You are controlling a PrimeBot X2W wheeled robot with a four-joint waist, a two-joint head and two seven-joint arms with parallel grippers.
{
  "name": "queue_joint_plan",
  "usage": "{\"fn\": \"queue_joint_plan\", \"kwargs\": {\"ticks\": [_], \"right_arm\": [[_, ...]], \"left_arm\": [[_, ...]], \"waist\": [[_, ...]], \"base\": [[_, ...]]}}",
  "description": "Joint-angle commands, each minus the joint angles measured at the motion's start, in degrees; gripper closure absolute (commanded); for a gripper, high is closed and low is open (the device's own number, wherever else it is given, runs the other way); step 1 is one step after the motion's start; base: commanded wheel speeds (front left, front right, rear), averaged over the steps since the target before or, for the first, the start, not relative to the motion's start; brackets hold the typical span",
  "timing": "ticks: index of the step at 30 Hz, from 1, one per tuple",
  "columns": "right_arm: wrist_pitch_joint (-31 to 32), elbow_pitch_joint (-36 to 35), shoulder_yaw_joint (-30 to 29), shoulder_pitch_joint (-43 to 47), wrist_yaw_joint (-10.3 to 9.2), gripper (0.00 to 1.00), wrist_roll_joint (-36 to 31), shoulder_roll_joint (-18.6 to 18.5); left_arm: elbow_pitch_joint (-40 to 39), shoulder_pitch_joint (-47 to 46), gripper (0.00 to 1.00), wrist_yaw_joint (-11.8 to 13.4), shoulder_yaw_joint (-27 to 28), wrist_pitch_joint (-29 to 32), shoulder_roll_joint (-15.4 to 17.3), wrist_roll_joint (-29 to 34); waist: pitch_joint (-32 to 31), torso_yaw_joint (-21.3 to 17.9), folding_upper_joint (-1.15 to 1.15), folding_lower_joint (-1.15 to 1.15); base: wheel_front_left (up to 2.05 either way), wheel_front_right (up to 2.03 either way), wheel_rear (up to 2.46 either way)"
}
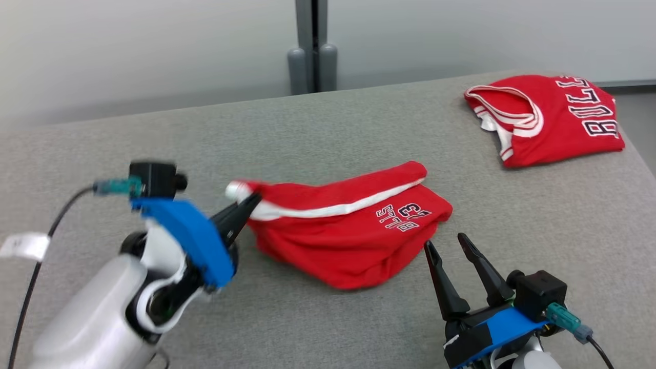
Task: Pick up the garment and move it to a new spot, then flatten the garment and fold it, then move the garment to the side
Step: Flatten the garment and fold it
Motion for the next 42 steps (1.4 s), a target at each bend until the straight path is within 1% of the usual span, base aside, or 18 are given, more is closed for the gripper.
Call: {"fn": "queue_joint_plan", "kwargs": {"ticks": [1, 3, 4, 8, 10, 11, 12, 14, 15, 19, 23, 26, 28, 31, 35, 38, 42], "right_arm": [[0.42, -0.39, -0.19, 0.59, 0.03, 0.00, -0.58, -0.14], [0.82, -0.70, -0.18, 0.66, 0.03, 0.00, -0.90, -0.15], [0.93, -0.87, -0.17, 0.70, 0.02, 0.00, -1.04, -0.14], [1.55, -1.48, -0.27, 0.90, 0.03, 0.00, -1.35, -0.14], [1.92, -1.80, -0.30, 1.02, 0.03, 0.00, -1.55, -0.14], [2.11, -1.94, -0.37, 1.10, 0.03, 0.00, -1.68, -0.14], [2.15, -2.07, -0.37, 1.17, 0.03, 0.00, -1.71, -0.14], [2.52, -2.33, -0.57, 1.26, 0.03, 0.00, -1.95, -0.14], [2.52, -2.33, -0.57, 1.26, 0.03, 0.00, -1.95, -0.14], [3.17, -2.83, -1.21, 1.90, 0.03, 0.00, -2.64, -0.14], [3.70, -3.54, -2.88, 2.61, 0.03, 0.00, -3.08, -0.14], [3.90, -4.25, -4.22, 3.38, 0.03, 0.00, -3.45, -0.13], [3.99, -4.79, -5.37, 3.87, 0.03, 0.00, -3.77, -0.15], [4.56, -5.46, -6.70, 4.65, 0.03, 0.00, -4.05, -0.15], [5.04, -6.16, -7.82, 5.66, 0.03, 0.00, -4.32, -0.14], [5.51, -6.55, -8.33, 6.04, 0.03, 0.00, -4.39, -0.14], [5.79, -6.70, -8.84, 6.63, 0.03, 0.00, -4.23, -0.14]], "left_arm": [[0.61, 3.12, 1.00, 1.65, -1.59, -2.48, 2.23, 4.35], [1.82, 5.39, 1.00, 4.03, -2.59, -5.95, 3.78, 8.58], [2.46, 6.53, 1.00, 5.26, -2.74, -8.08, 3.74, 10.04], [5.69, 9.56, 1.00, 9.91, -2.90, -15.72, 2.13, 14.60], [7.42, 10.60, 1.00, 11.81, -2.86, -19.02, 0.82, 15.94], [8.11, 11.02, 0.61, 12.46, -2.57, -20.60, -0.02, 16.34], [8.77, 11.39, 0.00, 12.83, -2.46, -22.00, -0.76, 16.63], [9.48, 12.30, 0.00, 12.31, -2.38, -24.12, -2.20, 16.40], [9.48, 12.30, 0.00, 12.31, -2.38, -24.12, -2.20, 16.40], [10.30, 14.07, 0.00, 10.82, -1.63, -28.48, -3.93, 15.91], [9.97, 16.67, 0.00, 10.16, 0.83, -31.69, -5.37, 15.30], [8.62, 19.07, 0.00, 10.00, 3.41, -32.69, -6.12, 16.75], [6.96, 20.35, 0.00, 10.02, 5.74, -32.94, -6.63, 19.26], [3.58, 23.16, 0.00, 10.04, 10.73, -32.90, -7.88, 25.76], [-0.16, 26.49, 0.00, 8.85, 16.84, -32.93, -10.23, 33.66], [-1.36, 28.90, 0.00, 8.33, 19.35, -32.92, -11.42, 39.02], [-0.97, 31.14, 0.00, 7.66, 21.08, -32.94, -11.34, 45.08]], "waist": [[0.07, 1.42, 0.00, 0.00], [0.01, 2.41, 0.00, 0.00], [-0.02, 2.82, 0.00, 0.00], [0.01, 3.99, 0.00, 0.00], [-0.02, 4.25, 0.00, 0.00], [-0.06, 4.35, 0.00, 0.00], [-0.09, 4.41, 0.00, 0.00], [-0.38, 4.51, 0.00, 0.00], [-0.38, 4.51, 0.00, 0.00], [-1.33, 4.64, 0.00, 0.00], [-2.63, 5.25, 0.00, 0.00], [-3.72, 5.91, 0.00, 0.00], [-4.34, 6.65, 0.00, 0.00], [-5.10, 7.76, 0.00, 0.00], [-6.10, 8.91, 0.00, 0.00], [-6.91, 9.26, 0.00, 0.00], [-7.79, 9.23, 0.00, 0.00]], "base": [[0.00, 0.00, 0.00], [0.00, 0.00, 0.00], [0.00, 0.00, 0.00], [0.00, 0.00, 0.00], [0.00, 0.00, 0.00], [0.00, 0.00, 0.00], [0.00, 0.00, 0.00], [0.00, 0.00, 0.00], [0.00, 0.00, 0.00], [0.00, 0.00, 0.00], [0.00, 0.00, 0.00], [0.00, 0.00, 0.00], [0.00, 0.00, 0.00], [0.00, 0.00, 0.00], [0.00, 0.00, 0.00], [0.00, 0.00, 0.00], [0.00, 0.00, 0.00]]}}
